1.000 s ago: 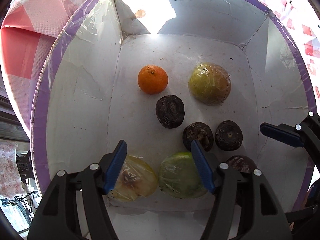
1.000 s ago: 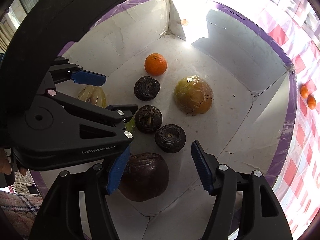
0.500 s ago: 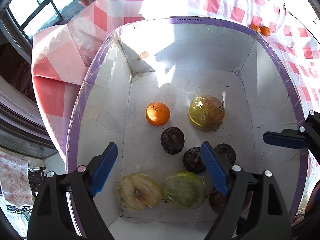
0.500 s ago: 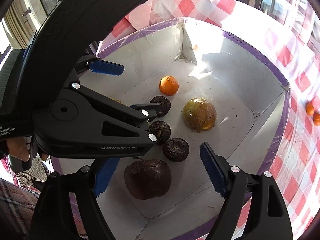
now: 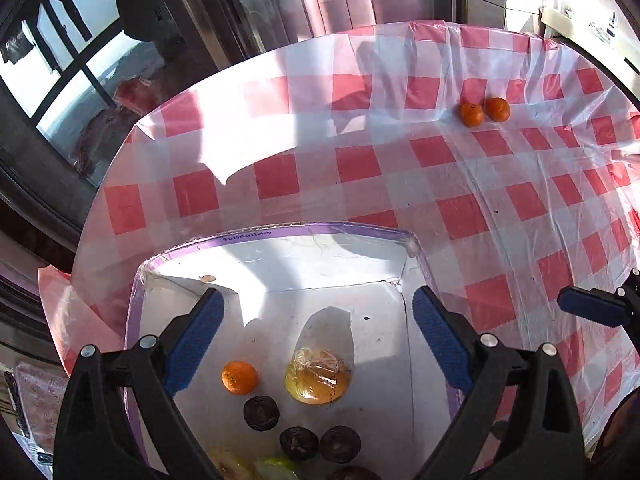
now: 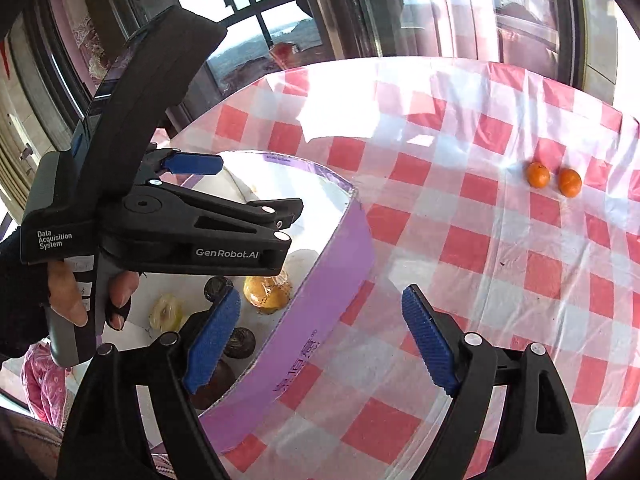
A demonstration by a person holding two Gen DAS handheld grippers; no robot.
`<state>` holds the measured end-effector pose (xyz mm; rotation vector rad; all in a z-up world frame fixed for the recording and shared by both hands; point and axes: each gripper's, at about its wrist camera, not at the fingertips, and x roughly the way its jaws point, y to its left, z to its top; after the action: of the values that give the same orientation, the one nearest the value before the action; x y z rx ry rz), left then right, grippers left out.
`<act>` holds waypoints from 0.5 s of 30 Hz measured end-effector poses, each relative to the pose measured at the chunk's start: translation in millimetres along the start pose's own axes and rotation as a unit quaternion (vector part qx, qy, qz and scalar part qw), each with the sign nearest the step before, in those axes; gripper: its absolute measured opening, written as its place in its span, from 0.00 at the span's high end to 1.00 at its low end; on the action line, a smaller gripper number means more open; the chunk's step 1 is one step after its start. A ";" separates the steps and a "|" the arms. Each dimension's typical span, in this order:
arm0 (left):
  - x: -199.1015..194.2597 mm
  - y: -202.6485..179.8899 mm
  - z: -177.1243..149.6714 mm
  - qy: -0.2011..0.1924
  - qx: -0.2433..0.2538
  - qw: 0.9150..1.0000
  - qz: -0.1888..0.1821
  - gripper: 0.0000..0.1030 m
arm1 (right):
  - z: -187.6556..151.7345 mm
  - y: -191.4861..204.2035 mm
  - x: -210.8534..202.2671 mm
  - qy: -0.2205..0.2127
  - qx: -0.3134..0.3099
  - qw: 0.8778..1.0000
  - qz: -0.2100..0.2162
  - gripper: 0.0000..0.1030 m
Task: Organize fruits
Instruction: 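Move both open tools back toward the two oranges on the tablecloth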
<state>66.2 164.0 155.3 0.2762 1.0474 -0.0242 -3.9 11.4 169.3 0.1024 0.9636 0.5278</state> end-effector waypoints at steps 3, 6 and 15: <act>8.7 -42.7 23.3 0.003 0.022 1.000 -0.012 0.07 | -2.4 -48.5 1.0 0.008 0.037 0.998 -0.042 0.20; 20.7 -84.1 40.1 0.007 0.040 0.999 -0.027 0.06 | -6.8 -102.7 16.8 0.033 0.076 0.993 -0.089 0.16; 101.0 -144.4 63.6 0.057 -0.047 0.994 -0.084 0.05 | 17.4 -218.2 88.6 0.084 0.051 0.980 -0.172 0.16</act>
<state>149.3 20.8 67.6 0.1042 1.1804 -0.1110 133.9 -133.9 44.2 -0.0177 1.1452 0.1697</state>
